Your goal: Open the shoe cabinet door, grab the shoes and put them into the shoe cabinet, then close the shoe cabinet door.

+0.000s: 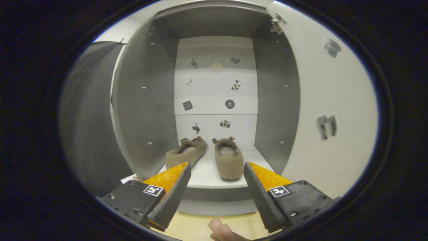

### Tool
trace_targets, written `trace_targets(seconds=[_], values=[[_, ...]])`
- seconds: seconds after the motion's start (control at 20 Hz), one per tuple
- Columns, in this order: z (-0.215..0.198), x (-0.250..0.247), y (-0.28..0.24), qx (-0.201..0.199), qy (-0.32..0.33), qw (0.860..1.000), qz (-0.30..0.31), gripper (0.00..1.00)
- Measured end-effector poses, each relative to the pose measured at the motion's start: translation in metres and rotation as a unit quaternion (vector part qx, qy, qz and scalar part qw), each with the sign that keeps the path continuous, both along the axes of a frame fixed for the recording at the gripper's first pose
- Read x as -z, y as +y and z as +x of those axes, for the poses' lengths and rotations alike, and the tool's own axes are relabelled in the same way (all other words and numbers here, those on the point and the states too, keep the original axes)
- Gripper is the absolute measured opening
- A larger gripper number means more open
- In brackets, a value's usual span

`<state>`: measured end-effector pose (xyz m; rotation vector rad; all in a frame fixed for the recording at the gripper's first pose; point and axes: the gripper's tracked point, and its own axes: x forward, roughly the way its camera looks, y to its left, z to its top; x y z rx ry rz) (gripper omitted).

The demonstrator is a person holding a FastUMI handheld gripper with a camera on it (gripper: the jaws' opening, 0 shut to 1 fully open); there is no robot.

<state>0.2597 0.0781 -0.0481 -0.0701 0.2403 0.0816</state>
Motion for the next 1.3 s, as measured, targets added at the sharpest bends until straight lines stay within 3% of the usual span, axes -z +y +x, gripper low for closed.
trace_targets(seconds=[0.25, 0.4, 0.85, 1.1, 1.3], values=[[-0.115, 0.018, 0.003, -0.027, -0.025, 0.999, -0.03, 1.0], [-0.178, 0.025, -0.012, -0.009, -0.049, 0.998, -0.047, 1.0], [-0.376, -0.001, -0.075, -0.02, -0.076, 0.997, 0.009, 1.0], [-0.44, -0.037, -0.145, 0.006, -0.112, 0.993, 0.027, 1.0], [-0.456, -0.063, -0.21, 0.027, -0.13, 0.99, 0.042, 1.0]])
